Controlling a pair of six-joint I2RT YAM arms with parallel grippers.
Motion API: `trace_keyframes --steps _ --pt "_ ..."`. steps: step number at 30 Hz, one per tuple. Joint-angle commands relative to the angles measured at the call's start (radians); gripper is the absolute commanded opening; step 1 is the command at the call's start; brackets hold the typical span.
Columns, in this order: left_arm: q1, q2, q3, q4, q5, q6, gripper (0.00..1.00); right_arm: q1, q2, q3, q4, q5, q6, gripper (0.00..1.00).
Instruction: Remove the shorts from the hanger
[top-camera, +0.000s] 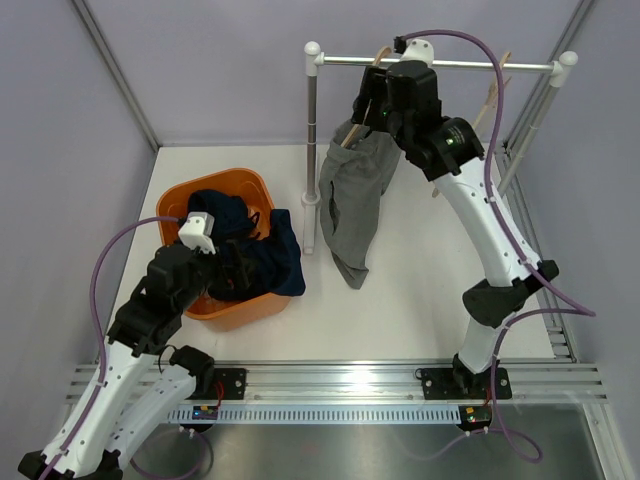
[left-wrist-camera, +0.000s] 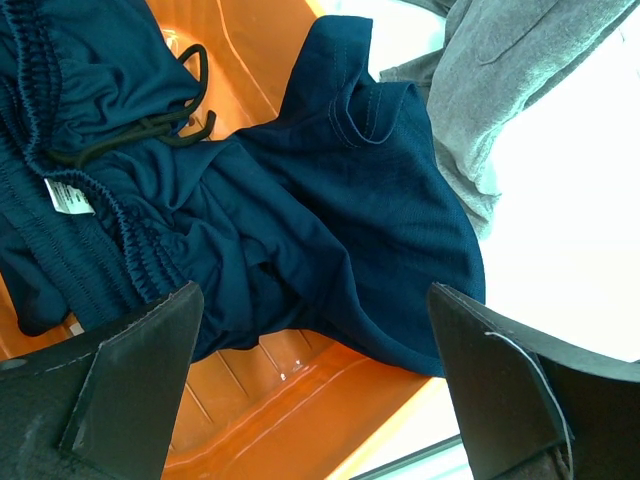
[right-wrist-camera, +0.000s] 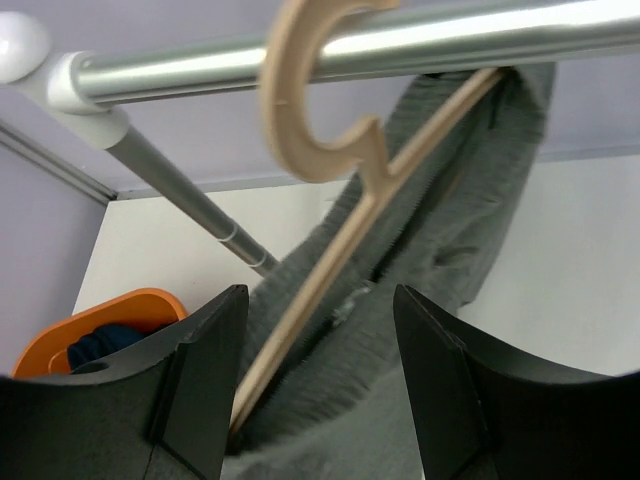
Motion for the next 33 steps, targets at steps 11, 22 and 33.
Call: trace_keyframes --steps 11,22,33 --pt "-0.006 0.004 -0.006 0.027 -0.008 -0.002 0.99 0.026 0.062 -0.038 0.182 0.266 -0.009 0.74" --pt "-0.006 0.005 -0.006 0.026 -0.011 -0.002 0.99 0.025 0.194 0.083 0.236 0.345 -0.066 0.75" --pt "-0.009 0.007 -0.006 0.027 -0.008 -0.002 0.99 -0.009 0.239 0.106 0.211 0.341 -0.049 0.70"
